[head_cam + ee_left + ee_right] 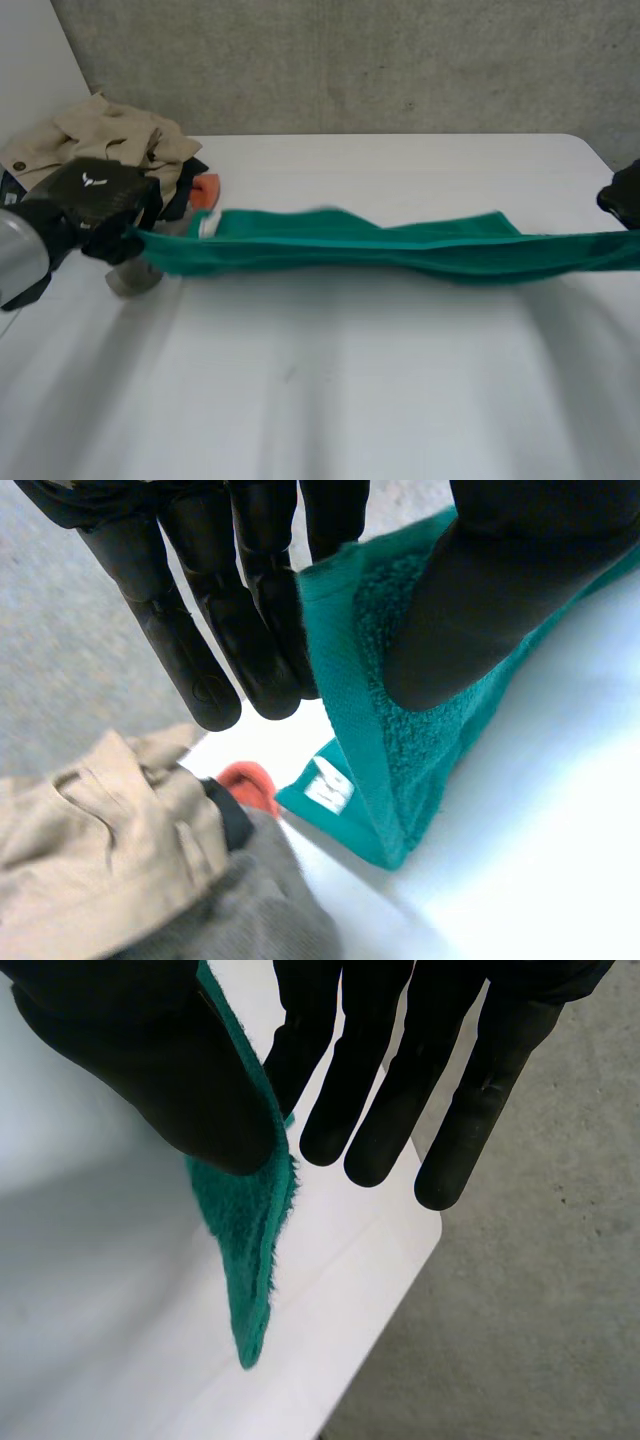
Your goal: Fold the laundry.
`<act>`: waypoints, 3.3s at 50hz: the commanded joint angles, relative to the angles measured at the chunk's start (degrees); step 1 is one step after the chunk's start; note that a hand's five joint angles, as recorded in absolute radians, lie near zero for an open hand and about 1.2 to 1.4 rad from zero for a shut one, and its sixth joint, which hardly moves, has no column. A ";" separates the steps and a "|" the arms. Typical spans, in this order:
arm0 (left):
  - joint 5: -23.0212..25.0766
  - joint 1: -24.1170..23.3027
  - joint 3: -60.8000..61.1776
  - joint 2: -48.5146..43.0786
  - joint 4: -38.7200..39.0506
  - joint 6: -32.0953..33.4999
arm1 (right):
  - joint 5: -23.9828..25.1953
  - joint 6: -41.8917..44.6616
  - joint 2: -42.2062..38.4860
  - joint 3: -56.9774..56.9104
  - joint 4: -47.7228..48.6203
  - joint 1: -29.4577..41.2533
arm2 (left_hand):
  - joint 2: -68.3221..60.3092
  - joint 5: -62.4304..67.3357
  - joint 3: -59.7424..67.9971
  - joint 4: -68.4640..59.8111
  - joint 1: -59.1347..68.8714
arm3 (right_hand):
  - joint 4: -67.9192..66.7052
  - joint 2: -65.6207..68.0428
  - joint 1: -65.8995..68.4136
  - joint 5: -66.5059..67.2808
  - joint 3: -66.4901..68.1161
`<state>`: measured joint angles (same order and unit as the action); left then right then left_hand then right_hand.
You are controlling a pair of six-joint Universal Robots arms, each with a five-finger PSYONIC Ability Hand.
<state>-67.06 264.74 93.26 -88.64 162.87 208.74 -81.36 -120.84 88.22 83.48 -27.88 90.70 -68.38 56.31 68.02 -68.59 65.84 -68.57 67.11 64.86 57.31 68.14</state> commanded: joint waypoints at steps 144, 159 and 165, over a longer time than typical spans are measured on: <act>-22.51 -21.63 -13.28 -30.27 25.92 -4.92 | 14.74 -20.05 -34.68 -0.94 28.93 -7.47 | 58.38 -56.31 -58.02 58.59 -55.84 | 35.61 -34.15 -31.90 -34.35 -35.18; -22.77 -21.81 -13.02 -29.75 26.19 -5.01 | 9.57 -20.66 -35.85 -0.34 34.89 -12.72 | 58.38 -56.31 -58.02 58.59 -55.84 | -11.43 12.89 15.14 12.69 11.86; -22.51 -21.63 -11.00 -25.80 26.10 -5.01 | 7.80 -13.65 -26.00 1.51 36.93 -20.12 | 58.38 -56.31 -58.02 58.59 -55.84 | -11.43 12.89 15.14 12.69 11.86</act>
<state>-89.73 242.97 80.72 -117.50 189.03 203.73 -71.55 -140.30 54.44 83.25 7.14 76.91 -12.04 2.86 12.01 -11.62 11.40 -68.45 67.49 64.02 56.28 68.05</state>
